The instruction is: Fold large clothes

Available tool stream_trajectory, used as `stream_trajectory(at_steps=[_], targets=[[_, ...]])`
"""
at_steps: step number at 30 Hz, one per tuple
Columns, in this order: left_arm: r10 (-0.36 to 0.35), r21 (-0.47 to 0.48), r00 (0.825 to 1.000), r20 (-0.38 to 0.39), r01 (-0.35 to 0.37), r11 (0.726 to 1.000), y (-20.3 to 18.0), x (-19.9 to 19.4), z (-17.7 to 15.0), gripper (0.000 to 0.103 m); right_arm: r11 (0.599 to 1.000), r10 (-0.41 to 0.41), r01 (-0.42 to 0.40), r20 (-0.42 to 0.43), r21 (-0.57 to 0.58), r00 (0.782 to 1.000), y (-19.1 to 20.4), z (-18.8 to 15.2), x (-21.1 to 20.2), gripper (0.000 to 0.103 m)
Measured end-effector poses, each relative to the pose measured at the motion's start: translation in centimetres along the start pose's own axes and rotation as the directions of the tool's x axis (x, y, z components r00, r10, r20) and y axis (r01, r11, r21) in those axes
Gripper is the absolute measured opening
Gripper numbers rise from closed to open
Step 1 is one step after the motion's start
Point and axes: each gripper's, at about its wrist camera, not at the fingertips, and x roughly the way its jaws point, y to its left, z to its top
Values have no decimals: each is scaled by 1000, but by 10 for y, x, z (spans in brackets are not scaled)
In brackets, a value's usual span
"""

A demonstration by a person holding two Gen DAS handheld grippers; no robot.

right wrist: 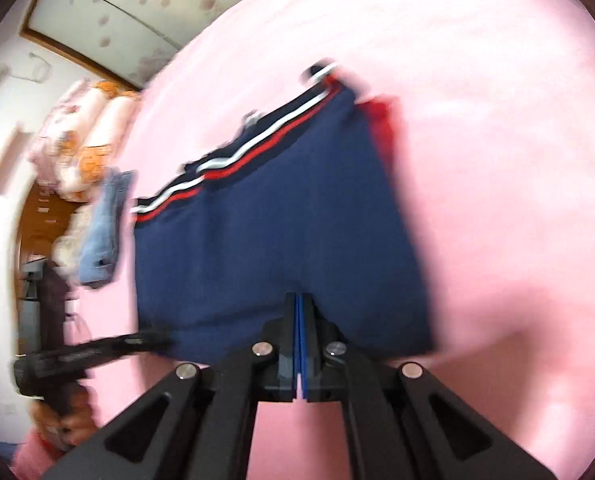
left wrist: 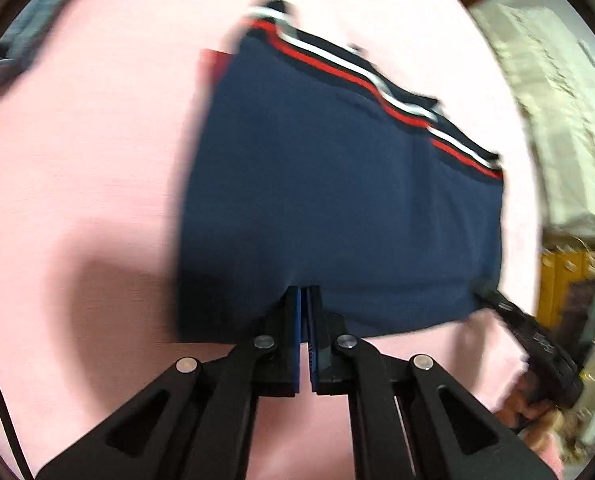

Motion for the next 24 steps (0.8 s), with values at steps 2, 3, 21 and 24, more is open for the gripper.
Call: stream_trajectory(at_steps=[2, 3, 21, 24], targets=[[-2, -15, 1000, -1, 2, 1000, 10, 0, 0, 3, 998, -54, 54, 16, -13, 998, -10, -1, -10, 0], [-30, -50, 1000, 4, 30, 998, 17, -1, 0, 3, 997, -79, 79, 13, 1, 997, -16, -2, -12, 0], [-88, 151, 996, -17, 90, 985, -52, 13, 19, 4, 966, 103, -110, -43, -232, 994, 69, -10, 41, 1], [-111, 139, 994, 1, 110, 984, -48, 16, 34, 4, 962, 106, -113, -43, -249, 993, 70, 3, 59, 0]])
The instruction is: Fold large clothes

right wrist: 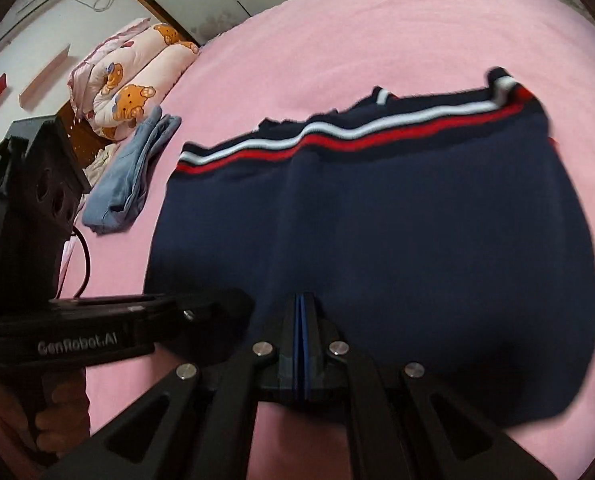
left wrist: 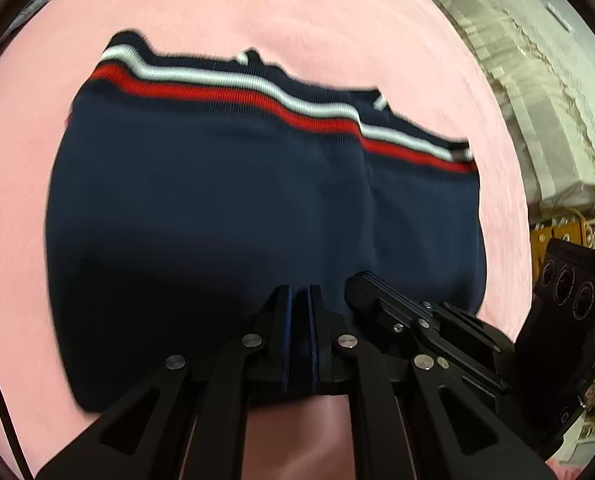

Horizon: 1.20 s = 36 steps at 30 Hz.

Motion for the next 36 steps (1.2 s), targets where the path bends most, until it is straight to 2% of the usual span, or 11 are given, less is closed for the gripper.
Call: stream_trajectory(at_steps=[4, 8, 13, 16, 18, 22, 24, 27, 31, 33, 36], targets=[[-26, -46, 999, 46, 29, 999, 4, 10, 27, 4, 997, 33, -36, 42, 70, 999, -18, 32, 13, 0], [-33, -106, 996, 78, 41, 994, 8, 22, 49, 4, 995, 17, -22, 55, 92, 998, -18, 57, 32, 0], [-40, -154, 994, 106, 56, 986, 19, 25, 49, 4, 997, 34, -37, 46, 72, 998, -23, 65, 39, 0], [-56, -166, 990, 128, 77, 983, 25, 21, 45, 4, 998, -30, 27, 69, 53, 997, -30, 66, 30, 0], [-52, -173, 988, 142, 76, 982, 30, 16, 44, 4, 995, -31, 23, 92, 92, 995, -45, 70, 20, 0], [-22, -183, 985, 171, 54, 982, 28, 17, 48, 4, 982, -126, 99, 166, 158, 978, -71, 77, -3, 0], [-9, -191, 982, 187, 46, 980, 27, 13, 46, 4, 975, -138, 99, 190, 199, 972, -86, 77, -12, 0], [30, -216, 975, 220, 19, 976, 35, 0, 43, 4, 953, -178, 110, 228, 282, 957, -108, 74, -27, 0], [116, -288, 953, 279, -32, 957, 56, -19, 42, 4, 906, -229, 110, 254, 409, 940, -136, 69, -41, 0], [125, -333, 950, 286, -24, 943, 71, -26, 41, 4, 868, -312, 179, 228, 463, 922, -146, 68, -44, 0], [139, -363, 943, 303, -21, 932, 88, -41, 40, 4, 841, -297, 132, 244, 524, 923, -154, 64, -52, 0]])
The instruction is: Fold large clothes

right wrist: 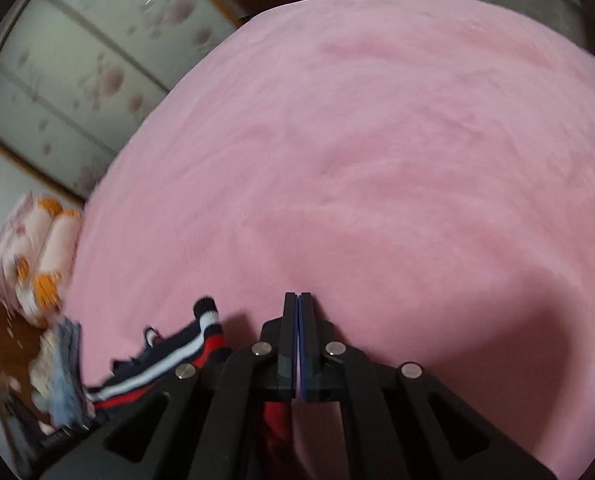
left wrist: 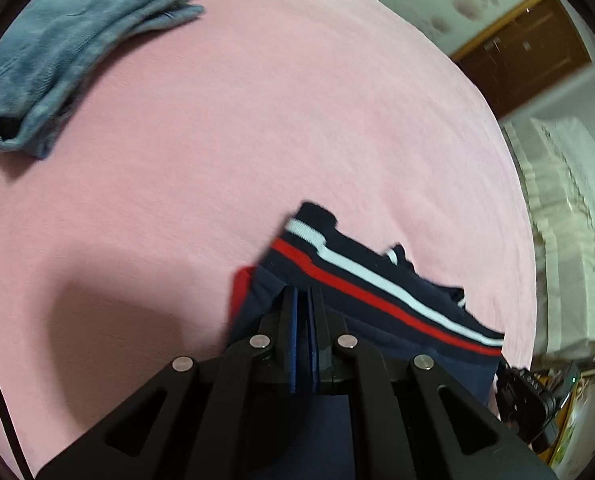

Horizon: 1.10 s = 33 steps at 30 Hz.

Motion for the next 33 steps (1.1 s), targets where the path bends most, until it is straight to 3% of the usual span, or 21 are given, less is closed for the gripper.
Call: stream_trajectory(at_steps=[5, 7, 12, 17, 21, 27, 31, 33], targets=[[100, -27, 993, 62, -98, 995, 8, -23, 3, 13, 998, -36, 36, 7, -49, 999, 10, 1, -16, 0], [108, -59, 992, 66, -104, 993, 11, -30, 1, 13, 996, -38, 40, 20, -75, 999, 20, 0, -25, 0], [120, -114, 990, 75, -111, 987, 21, -51, -18, 17, 990, 15, -12, 18, -141, 1000, 49, -7, -45, 0], [144, -142, 989, 43, -137, 980, 36, -59, -46, 19, 976, 79, -89, -60, -197, 995, 86, -29, -48, 1], [130, -188, 991, 16, -125, 974, 46, -60, -68, 19, 961, 102, -136, -148, -240, 984, 111, -59, -35, 0], [73, -254, 997, -14, -74, 964, 60, -61, -96, 19, 945, 49, -137, -285, -297, 957, 126, -111, -4, 1], [36, -302, 999, -25, -42, 952, 65, -61, -109, 21, 941, -26, -79, -302, -329, 953, 123, -132, 4, 1], [0, -339, 999, -32, -11, 941, 68, -60, -116, 29, 941, -26, -76, -292, -331, 956, 120, -135, 5, 0]])
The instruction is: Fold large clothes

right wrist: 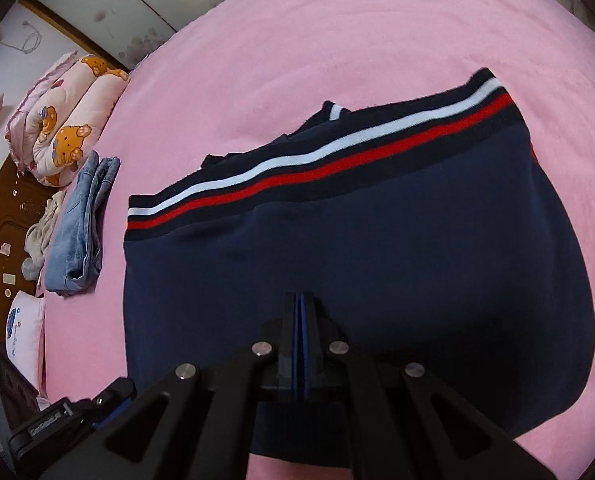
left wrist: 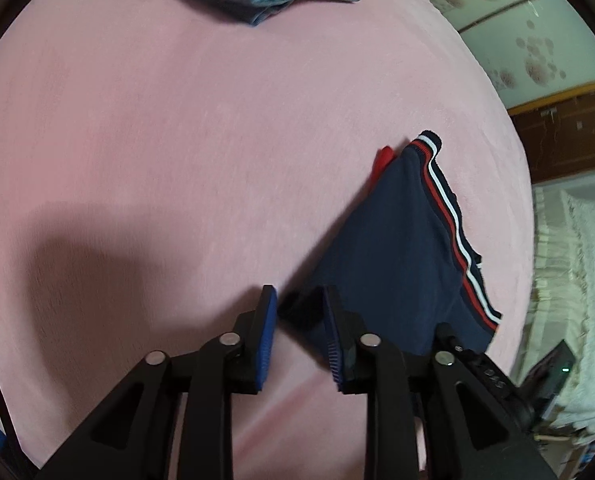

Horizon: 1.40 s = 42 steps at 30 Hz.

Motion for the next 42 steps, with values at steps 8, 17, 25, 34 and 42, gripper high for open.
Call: stream_trajectory(at_steps=[8, 17, 25, 34, 42], targets=[[-55, -6, 997, -61, 55, 998, 6, 8, -29, 49, 1000, -7, 7, -28, -14, 1000, -4, 3, 7, 0], [-231, -119, 970, -78, 221, 968, 11, 37, -22, 49, 1000, -3, 3, -15, -3, 1000, -8, 2, 7, 0], [-313, -172, 946, -81, 296, 940, 2, 56, -9, 36, 1000, -11, 11, -1, 13, 1000, -9, 0, 4, 0], [-420, 12, 898, -130, 425, 905, -49, 40, 0, 17, 992, -47, 46, 12, 115, 999, -11, -1, 1, 0], [-468, 415, 844, -263, 537, 735, -150, 4, -17, 10, 971, 26, -33, 32, 238, 999, -30, -7, -5, 0]])
